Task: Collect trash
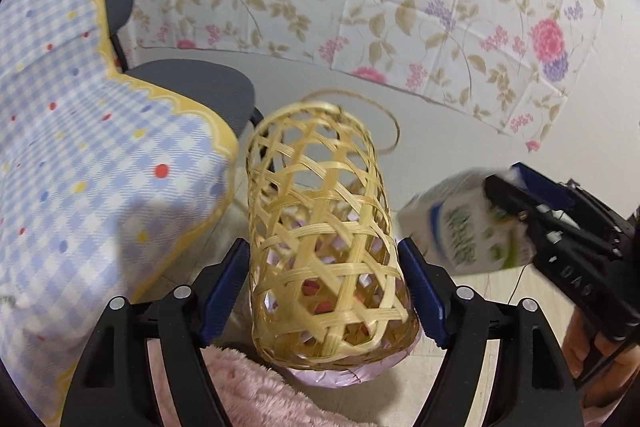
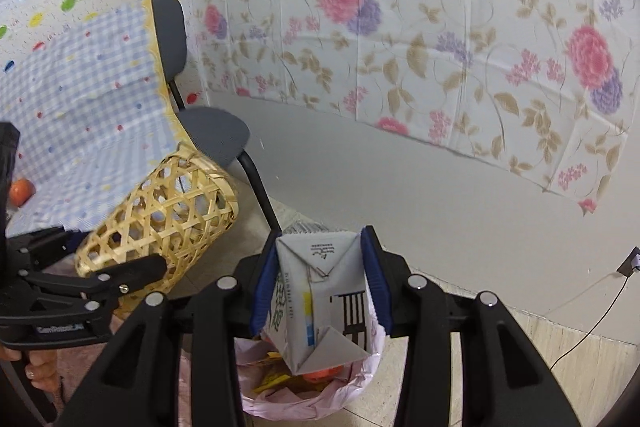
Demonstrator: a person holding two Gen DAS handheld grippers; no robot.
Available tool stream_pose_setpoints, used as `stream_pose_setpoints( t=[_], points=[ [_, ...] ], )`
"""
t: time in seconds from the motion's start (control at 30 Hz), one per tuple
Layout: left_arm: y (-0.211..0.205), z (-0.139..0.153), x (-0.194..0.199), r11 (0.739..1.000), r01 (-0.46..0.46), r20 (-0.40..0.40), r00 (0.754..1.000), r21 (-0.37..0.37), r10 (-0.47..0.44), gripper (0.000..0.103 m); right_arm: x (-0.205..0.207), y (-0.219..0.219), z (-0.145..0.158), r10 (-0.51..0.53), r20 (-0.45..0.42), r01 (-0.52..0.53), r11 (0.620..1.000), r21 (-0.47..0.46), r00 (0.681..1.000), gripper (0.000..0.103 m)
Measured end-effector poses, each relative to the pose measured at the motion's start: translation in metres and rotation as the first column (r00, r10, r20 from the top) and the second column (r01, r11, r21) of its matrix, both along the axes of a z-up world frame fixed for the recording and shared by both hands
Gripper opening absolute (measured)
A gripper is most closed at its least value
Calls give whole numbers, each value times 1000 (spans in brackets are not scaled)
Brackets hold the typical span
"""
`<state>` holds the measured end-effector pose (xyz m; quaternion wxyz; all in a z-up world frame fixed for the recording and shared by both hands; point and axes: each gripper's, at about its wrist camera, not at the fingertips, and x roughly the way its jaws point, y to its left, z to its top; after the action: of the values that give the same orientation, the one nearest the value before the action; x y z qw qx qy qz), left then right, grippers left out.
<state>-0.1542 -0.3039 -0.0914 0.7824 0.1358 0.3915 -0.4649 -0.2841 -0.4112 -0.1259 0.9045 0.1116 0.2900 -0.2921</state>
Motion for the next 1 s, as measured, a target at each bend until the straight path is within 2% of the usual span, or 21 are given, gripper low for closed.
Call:
stream_pose_setpoints(
  t=[0.03,0.27,0.47,0.63,0.77,0.9,1.0],
  points=[
    [-2,-1,0,1000,-6,6,1000,8,6,88,0,-1,-3,-2,1,2,1000,11,1000,56],
    [8,4,8,997,-76,40,996,18,75,90,-4,1,2,24,21,-25,999,26,999,60],
    [36,21,11,985,-172,75,983,29,170,91,-1,17,21,104,55,-107,993,51,993,80],
    [68,48,12,964,-266,156,953,20,260,92,6,39,49,178,105,-181,983,27,979,94],
    [104,75,16,926,-378,238,900,4,366,92,18,58,72,254,140,-257,966,1,957,97],
    [136,95,24,874,-486,284,838,-1,466,92,40,85,94,342,160,-342,939,-26,926,97],
    [165,106,33,824,-566,293,786,-11,544,93,58,106,108,401,166,-402,915,-32,901,97]
  ],
)
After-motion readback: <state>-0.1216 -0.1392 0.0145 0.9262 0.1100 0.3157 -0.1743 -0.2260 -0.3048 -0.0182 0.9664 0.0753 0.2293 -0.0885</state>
